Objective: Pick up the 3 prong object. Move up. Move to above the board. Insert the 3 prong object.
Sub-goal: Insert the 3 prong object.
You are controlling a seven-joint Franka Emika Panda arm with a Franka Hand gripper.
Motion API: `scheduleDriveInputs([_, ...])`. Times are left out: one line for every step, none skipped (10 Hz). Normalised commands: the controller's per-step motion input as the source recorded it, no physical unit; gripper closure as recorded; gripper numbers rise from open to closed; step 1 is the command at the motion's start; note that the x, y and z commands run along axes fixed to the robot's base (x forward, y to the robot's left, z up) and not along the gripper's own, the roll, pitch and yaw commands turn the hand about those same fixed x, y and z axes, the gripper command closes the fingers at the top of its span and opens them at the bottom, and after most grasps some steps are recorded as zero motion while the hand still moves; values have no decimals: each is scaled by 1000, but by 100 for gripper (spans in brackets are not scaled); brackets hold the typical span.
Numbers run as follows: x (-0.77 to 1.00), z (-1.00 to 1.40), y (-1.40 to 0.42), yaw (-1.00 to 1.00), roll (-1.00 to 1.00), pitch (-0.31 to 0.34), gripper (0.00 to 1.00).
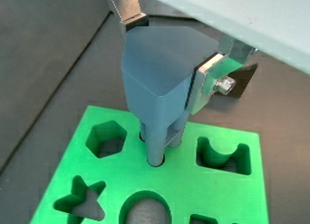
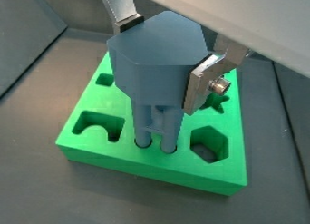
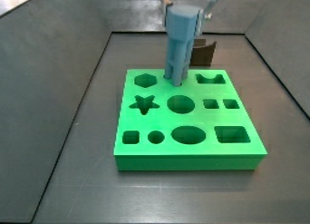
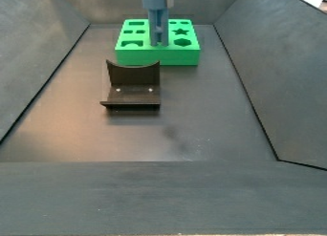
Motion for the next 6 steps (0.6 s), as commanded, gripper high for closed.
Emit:
scheduleDriveInputs([0, -834, 0, 271, 180, -113, 100])
scheduleDriveInputs([0, -957, 9, 383, 136, -103, 100])
scheduleDriveInputs([0, -1000, 0, 383, 74, -51, 100])
scheduleDriveInputs([23, -969, 46, 483, 107, -106, 100])
scheduleDriveInputs([6, 0, -31, 0, 27, 0, 100])
scheduleDriveInputs([0, 0, 0, 0, 0, 0, 100])
